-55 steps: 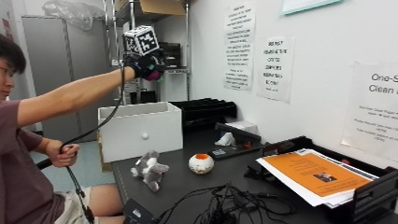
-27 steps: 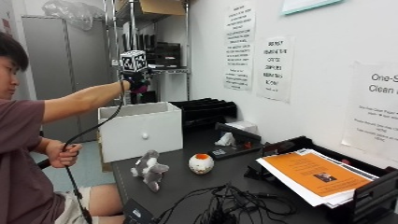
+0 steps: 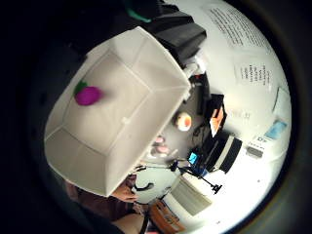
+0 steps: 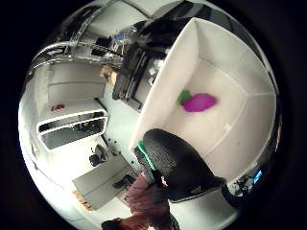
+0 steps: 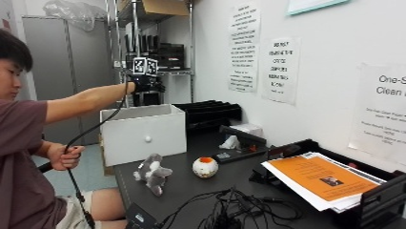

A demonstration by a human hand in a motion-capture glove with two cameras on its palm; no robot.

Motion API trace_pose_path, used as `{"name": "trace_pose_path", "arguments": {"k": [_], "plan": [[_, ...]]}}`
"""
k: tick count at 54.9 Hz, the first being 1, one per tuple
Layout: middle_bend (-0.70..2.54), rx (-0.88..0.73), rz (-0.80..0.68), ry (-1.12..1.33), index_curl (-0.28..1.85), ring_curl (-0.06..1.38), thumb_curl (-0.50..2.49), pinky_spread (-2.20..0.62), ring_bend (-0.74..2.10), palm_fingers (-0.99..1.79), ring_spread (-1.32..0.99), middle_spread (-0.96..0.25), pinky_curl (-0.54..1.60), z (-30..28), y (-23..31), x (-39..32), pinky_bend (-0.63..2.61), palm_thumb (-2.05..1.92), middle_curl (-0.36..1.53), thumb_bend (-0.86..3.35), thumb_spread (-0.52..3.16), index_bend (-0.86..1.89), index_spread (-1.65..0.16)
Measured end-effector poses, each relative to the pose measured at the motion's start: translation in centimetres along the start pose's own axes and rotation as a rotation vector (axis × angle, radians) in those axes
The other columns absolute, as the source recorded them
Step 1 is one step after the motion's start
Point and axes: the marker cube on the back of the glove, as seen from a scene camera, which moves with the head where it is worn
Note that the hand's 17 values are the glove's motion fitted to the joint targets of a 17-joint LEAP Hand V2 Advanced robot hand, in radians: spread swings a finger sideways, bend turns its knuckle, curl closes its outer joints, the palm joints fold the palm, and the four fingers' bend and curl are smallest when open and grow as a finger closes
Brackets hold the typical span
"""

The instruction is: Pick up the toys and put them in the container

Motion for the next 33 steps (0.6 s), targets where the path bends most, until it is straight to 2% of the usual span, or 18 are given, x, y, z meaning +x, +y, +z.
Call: {"name": "trace_pose_path", "arguments": {"k": [6, 10, 18, 24, 33], "plan": [[0.13, 0.075, 0.098, -0.011, 0.36, 0.28, 0.54, 0.0, 0.46, -0.38, -0.01, -0.03, 0.41, -2.3, 1.9, 3.4, 0.96, -0.1, 0.37, -0.08, 1.09, 0.03, -0.2], [0.12, 0.036, 0.194, 0.052, 0.32, 0.27, 0.48, 0.02, 0.42, -0.36, 0.0, -0.02, 0.38, -4.0, 3.4, 6.4, 0.9, -0.11, 0.35, -0.09, 1.11, 0.04, -0.21], [0.13, 0.058, 0.32, 0.069, 0.26, 0.27, 0.4, 0.03, 0.37, -0.29, 0.01, -0.04, 0.36, -5.1, 4.8, 12.2, 0.82, -0.1, 0.32, -0.07, 1.15, 0.06, -0.21], [0.13, 0.033, 0.415, 0.059, 0.23, 0.27, 0.35, 0.03, 0.36, -0.27, 0.01, -0.05, 0.35, -2.7, 7.1, 18.7, 0.79, -0.09, 0.3, -0.07, 1.16, 0.06, -0.21], [0.13, -0.033, 0.511, -0.045, 0.19, 0.28, 0.3, 0.03, 0.36, -0.26, 0.01, -0.05, 0.34, 6.2, 9.3, 28.2, 0.78, -0.08, 0.28, -0.06, 1.19, 0.06, -0.21]]}}
